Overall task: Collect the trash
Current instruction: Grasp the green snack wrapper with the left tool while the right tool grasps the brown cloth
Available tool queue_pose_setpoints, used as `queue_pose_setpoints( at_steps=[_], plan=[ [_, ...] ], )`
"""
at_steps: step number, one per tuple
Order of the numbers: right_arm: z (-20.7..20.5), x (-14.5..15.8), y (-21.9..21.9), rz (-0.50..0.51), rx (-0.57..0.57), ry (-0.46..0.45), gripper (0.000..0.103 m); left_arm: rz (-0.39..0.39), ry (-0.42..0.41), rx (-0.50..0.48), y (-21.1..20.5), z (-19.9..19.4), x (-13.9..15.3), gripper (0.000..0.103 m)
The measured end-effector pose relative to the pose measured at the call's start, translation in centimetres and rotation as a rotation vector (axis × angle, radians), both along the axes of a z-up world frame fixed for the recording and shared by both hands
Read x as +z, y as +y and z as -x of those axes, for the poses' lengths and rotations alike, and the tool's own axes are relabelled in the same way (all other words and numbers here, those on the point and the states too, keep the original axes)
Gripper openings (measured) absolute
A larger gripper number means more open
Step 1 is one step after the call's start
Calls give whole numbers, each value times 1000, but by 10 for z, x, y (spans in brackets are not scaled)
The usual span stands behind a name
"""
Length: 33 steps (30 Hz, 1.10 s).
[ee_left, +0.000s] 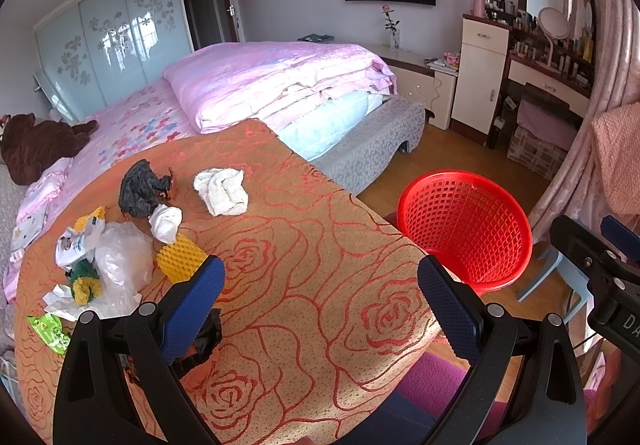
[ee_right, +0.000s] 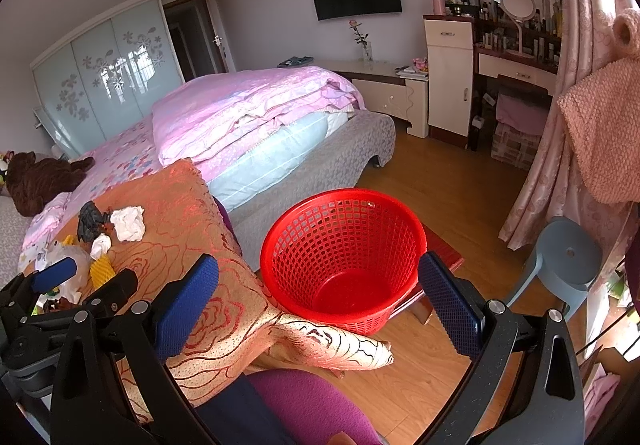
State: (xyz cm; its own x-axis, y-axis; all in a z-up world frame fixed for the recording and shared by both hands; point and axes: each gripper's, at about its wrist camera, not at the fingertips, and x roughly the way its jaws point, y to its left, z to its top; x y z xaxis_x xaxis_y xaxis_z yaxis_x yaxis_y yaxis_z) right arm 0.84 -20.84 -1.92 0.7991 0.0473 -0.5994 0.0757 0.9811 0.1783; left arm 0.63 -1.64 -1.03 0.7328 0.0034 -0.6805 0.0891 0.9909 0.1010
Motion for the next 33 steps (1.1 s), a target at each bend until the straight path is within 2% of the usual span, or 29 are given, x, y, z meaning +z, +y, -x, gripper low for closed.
queue_pose_setpoints(
  at_steps=[8,16,22,28,33],
  plan=[
    [2,-5,9,-1,26,15,97,29,18,32,18,2,2,94],
    [-1,-7,31,19,102,40,97,69,14,116,62,8,14,94],
    [-7,-9,58,38,209,65,97,79,13,223,113,14,21,94],
    [-11,-6,86,43,334,70,97,103,-7,386,187,27,29,94],
    [-16,-7,131,19,516,97,97,126,-21,494,239,44,35,93]
  ],
)
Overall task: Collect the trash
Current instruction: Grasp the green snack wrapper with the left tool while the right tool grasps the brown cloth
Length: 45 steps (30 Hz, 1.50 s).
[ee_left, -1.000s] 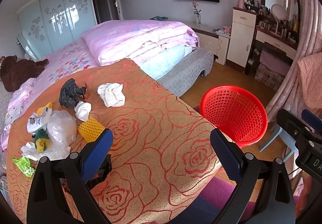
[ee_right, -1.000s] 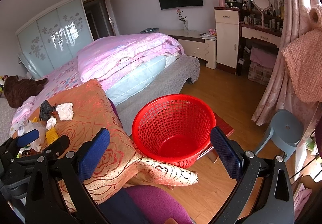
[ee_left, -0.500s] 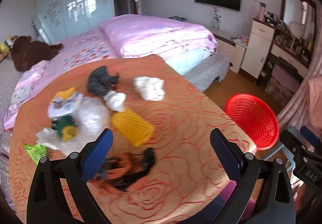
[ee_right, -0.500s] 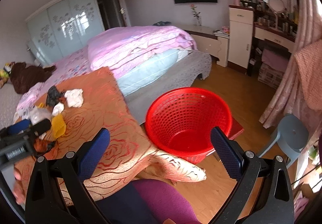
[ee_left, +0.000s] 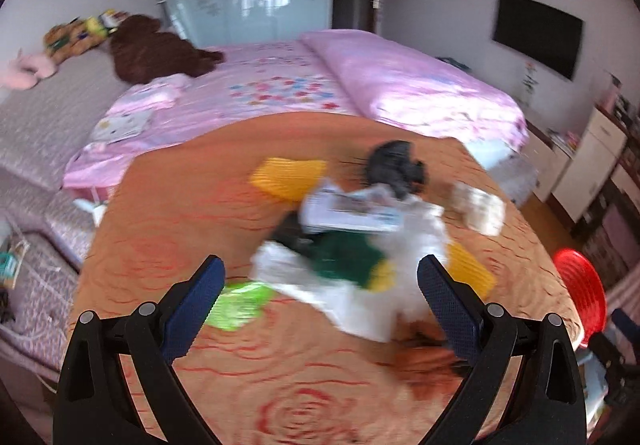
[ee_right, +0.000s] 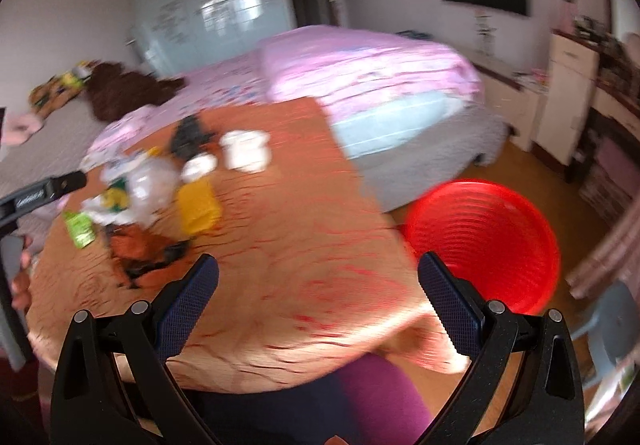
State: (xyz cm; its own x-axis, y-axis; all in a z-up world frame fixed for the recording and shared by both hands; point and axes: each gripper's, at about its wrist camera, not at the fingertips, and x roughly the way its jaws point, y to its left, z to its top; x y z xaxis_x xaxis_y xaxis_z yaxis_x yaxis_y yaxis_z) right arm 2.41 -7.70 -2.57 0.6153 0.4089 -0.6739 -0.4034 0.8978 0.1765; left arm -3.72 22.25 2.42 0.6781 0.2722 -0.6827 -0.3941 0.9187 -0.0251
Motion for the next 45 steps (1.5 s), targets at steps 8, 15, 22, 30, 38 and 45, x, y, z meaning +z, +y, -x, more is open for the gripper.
queue_pose_setpoints(
  at_steps=[8,15,22,30,38,45],
  plan=[
    [6,5,81,-10,246,-4,97,7,29,123,57,15,-9,94],
    [5,-3,135,39,340,-12,97,73,38,167,89,24,-19,94],
    [-8,-23,161,88,356,18,91,91,47,155,94,27,-24,93],
    [-9,-22,161,58,387,36,55,145,30,86,99,29,-28,93],
    [-6,-9,147,29,371,15,46,70,37,-10,77,22,-31,86],
    [-7,2,133,0,352,6,45,84,70,-60,73,15,-44,49]
  ],
)
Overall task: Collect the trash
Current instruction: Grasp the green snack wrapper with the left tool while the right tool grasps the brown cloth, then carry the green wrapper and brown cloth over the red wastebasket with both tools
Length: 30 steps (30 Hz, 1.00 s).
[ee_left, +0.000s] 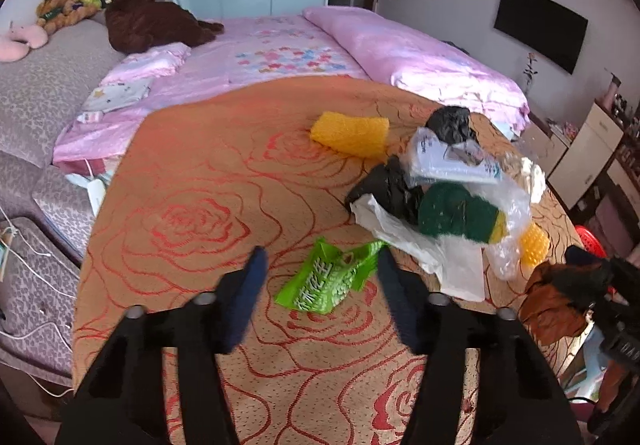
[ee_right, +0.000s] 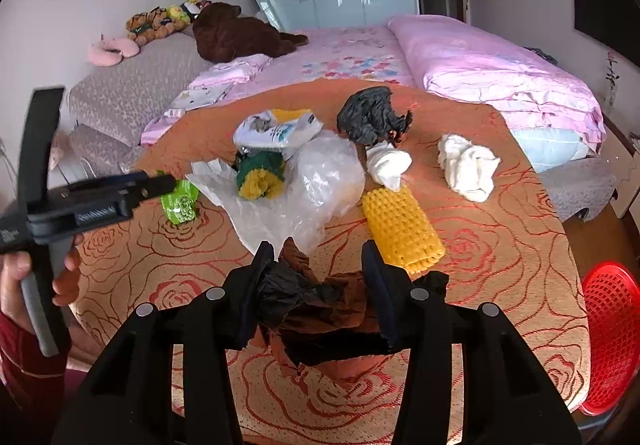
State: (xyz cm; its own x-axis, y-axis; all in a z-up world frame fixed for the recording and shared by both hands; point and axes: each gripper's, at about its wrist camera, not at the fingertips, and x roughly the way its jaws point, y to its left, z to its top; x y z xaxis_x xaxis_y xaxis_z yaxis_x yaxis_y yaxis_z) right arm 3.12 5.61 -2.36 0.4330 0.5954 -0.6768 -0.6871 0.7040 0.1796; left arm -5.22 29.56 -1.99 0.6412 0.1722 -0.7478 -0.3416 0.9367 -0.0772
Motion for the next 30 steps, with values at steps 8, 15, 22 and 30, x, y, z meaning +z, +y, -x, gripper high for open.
queue_pose_setpoints(
  at_steps=[8,15,22,30],
  plan=[
    [-8,1,-15,-15,-37,18,45,-5,21,-48,-6,-4,-13,26],
    [-9,3,-25,-25,-63,18,45,-22,11,-74,-10,-1,-7,20],
    [-10,10,-41,-42,-94,4,45,-60,-44,-98,-17,13,20,20],
    [-22,16,-64,-52,-154,-11,45,-85,-117,-131,-37,15,49,20]
  ],
)
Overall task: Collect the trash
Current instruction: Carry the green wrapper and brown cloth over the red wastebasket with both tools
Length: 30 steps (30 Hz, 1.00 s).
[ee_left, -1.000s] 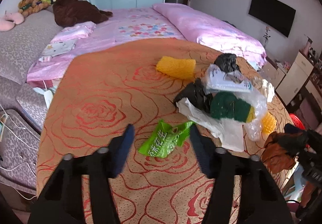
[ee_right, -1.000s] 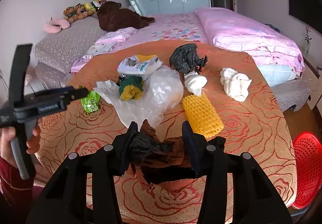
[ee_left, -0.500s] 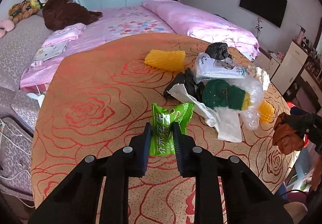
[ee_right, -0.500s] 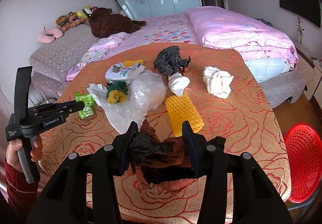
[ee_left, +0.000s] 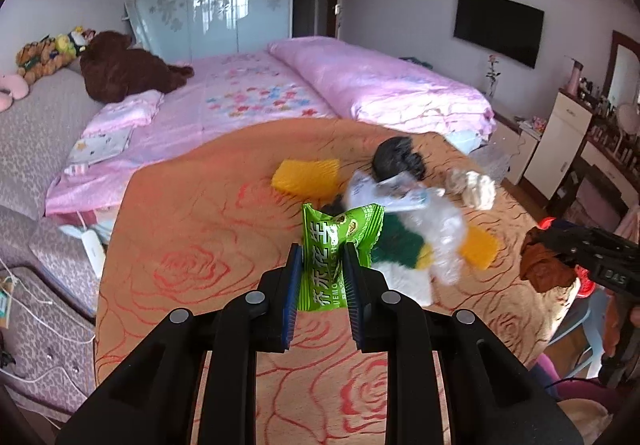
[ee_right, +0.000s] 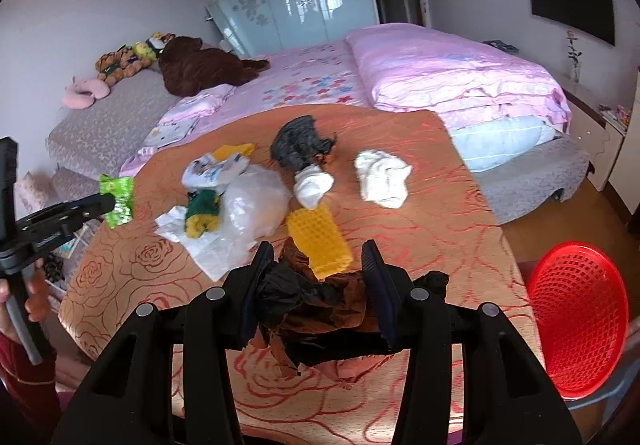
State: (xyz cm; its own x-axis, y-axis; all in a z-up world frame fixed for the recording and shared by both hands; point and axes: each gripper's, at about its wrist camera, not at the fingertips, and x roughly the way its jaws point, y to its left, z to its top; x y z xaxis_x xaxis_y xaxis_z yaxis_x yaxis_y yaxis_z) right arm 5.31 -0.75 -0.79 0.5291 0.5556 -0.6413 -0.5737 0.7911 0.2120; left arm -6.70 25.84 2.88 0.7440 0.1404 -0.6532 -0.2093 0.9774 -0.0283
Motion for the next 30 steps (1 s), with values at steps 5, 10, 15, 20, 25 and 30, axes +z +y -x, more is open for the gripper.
queue_pose_setpoints(
  at_steps=[5,10,15,20,25,30],
  plan=[
    [-7,5,-14,-5,-39,-13,45,-8,-8,-32,-27,-13,0,20],
    [-16,10,-29,5,-81,-31,45,-2,14,-58,-51,-33,-9,20],
    [-28,15,-51,8,-141,-39,45,23,19,-101,-70,-49,-13,20],
    [-39,17,-79,14,-207,-43,45,19,22,-168,-97,-68,-13,20],
    [-50,17,-116,19,-292,-40,45,13,30,-242,-132,-87,-13,20],
    [-61,13,-157,32,-382,-19,45,-3,40,-341,-179,-110,-13,20]
  ],
)
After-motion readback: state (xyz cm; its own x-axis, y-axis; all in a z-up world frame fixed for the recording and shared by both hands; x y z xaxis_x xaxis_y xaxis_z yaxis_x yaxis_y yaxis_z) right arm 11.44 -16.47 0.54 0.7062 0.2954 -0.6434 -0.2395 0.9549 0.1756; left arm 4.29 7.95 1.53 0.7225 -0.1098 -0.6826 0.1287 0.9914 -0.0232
